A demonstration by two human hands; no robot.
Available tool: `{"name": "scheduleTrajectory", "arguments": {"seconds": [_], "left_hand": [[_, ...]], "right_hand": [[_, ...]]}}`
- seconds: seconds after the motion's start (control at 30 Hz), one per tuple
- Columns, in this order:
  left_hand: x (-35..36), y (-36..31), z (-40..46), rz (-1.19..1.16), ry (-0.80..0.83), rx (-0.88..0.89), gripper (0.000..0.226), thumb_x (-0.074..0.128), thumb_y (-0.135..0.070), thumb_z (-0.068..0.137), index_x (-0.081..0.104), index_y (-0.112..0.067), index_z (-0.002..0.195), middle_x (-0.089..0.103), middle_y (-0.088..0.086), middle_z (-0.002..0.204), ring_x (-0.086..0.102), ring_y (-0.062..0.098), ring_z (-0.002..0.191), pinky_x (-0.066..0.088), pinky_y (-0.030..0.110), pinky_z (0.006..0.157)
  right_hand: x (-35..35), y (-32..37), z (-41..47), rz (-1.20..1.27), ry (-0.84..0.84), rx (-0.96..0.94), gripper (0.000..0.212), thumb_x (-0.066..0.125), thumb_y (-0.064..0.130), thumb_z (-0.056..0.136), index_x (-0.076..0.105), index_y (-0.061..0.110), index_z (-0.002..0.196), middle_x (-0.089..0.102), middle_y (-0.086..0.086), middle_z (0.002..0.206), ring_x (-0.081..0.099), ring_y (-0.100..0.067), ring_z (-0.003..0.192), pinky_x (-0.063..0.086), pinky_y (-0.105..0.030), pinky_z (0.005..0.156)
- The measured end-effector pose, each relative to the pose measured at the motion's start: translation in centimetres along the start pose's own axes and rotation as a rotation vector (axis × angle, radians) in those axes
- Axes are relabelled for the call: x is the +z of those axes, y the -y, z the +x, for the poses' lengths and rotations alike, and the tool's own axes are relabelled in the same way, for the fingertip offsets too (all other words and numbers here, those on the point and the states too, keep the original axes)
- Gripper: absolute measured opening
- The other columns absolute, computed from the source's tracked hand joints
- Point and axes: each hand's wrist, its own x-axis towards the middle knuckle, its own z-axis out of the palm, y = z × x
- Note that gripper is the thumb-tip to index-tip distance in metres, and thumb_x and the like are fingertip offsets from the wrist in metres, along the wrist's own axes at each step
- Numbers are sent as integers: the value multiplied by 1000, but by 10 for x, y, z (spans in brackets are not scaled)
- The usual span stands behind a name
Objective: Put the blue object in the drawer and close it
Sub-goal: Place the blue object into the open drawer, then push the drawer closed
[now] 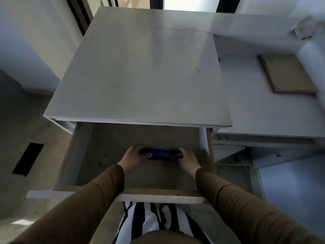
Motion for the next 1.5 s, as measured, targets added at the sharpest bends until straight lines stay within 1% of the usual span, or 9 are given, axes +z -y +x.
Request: {"name": "scheduleTrajectory", "arguments": {"seconds": [0.17,0.3,0.53,0.63,0.83,1.03,1.27,1.37,1.5], "left_hand": [[2,7,4,33,6,12,35,70,-26,90,66,-17,124,66,-6,109,57,-8,89,44,12,79],[4,10,6,38,1,-5,37,70,-27,90,65,-20,126,66,-7,111,60,-3,93,50,30,94],[-16,-18,-17,47,61,-84,83,74,-44,83,33,-30,154,39,2,158,43,27,140,38,43,114],[-35,-33,-45,89,142,-13,98,78,-54,74,23,-42,154,29,-4,163,31,20,147,30,40,118],[-57,-42,-105,267,332,214,118,79,-67,61,-4,-65,146,-2,-30,162,-3,-3,150,6,33,122],[-56,-43,-119,599,379,293,126,79,-59,68,-17,-52,150,-23,-27,159,-28,-4,146,-8,32,122],[-60,-48,-110,757,232,432,126,75,-58,71,-24,-47,150,-33,-22,158,-37,-2,142,-19,27,117],[-67,-52,-100,848,87,502,129,74,-64,69,-19,-40,154,-30,-13,162,-32,9,148,-26,24,117],[-76,-61,-82,937,-48,520,128,71,-68,67,-10,-29,158,-23,-3,166,-23,18,152,-23,29,119]], "right_hand": [[2,-5,2,3,19,26,34,60,13,98,64,19,131,66,-8,132,61,-23,120,49,-40,105],[0,-6,2,18,50,38,41,61,12,97,59,16,138,62,-11,139,58,-25,126,46,-41,110],[-18,4,-24,15,113,19,69,69,32,92,37,27,153,44,-3,156,53,-21,131,47,-37,106],[-33,11,-50,-39,172,-36,80,72,48,85,32,37,152,43,1,154,48,-9,122,43,-29,97],[-57,17,-103,-273,321,-256,103,70,75,66,7,64,147,21,18,163,22,3,134,25,-27,112],[-55,19,-118,-626,313,-467,119,70,71,70,-8,45,156,-5,22,168,-9,-2,150,7,-36,122],[-60,26,-110,-915,148,-601,124,59,78,72,-27,39,153,-32,11,164,-40,-12,146,-18,-41,119],[-68,36,-102,-998,74,-611,127,56,80,73,-31,33,151,-35,4,163,-38,-22,148,-17,-49,122],[-81,53,-88,-1066,-49,-620,126,61,77,72,-14,23,159,-19,-5,168,-23,-33,153,-9,-56,122]]}}
